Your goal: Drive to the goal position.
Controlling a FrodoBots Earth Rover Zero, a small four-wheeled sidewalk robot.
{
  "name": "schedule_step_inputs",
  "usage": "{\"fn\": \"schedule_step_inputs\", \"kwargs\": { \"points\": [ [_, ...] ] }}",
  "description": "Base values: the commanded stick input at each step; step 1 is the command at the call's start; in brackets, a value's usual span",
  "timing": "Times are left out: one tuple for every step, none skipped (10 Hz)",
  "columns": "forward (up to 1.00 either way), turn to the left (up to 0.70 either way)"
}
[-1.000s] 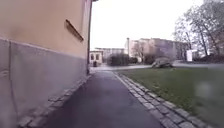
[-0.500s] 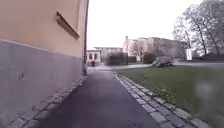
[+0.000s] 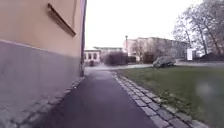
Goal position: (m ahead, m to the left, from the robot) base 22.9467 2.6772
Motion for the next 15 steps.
{"fn": "schedule_step_inputs", "kwargs": {
  "points": [
    [0.85, 0.00],
    [0.85, 0.00],
    [0.85, 0.00],
    [0.85, 0.00],
    [0.85, 0.00],
    [0.85, 0.00],
    [0.85, 0.00],
    [0.85, 0.07],
    [0.85, 0.25],
    [0.85, 0.34],
    [0.85, 0.34],
    [0.85, 0.00],
    [0.85, 0.00],
    [0.85, 0.00],
    [0.85, 0.00]
  ]
}}
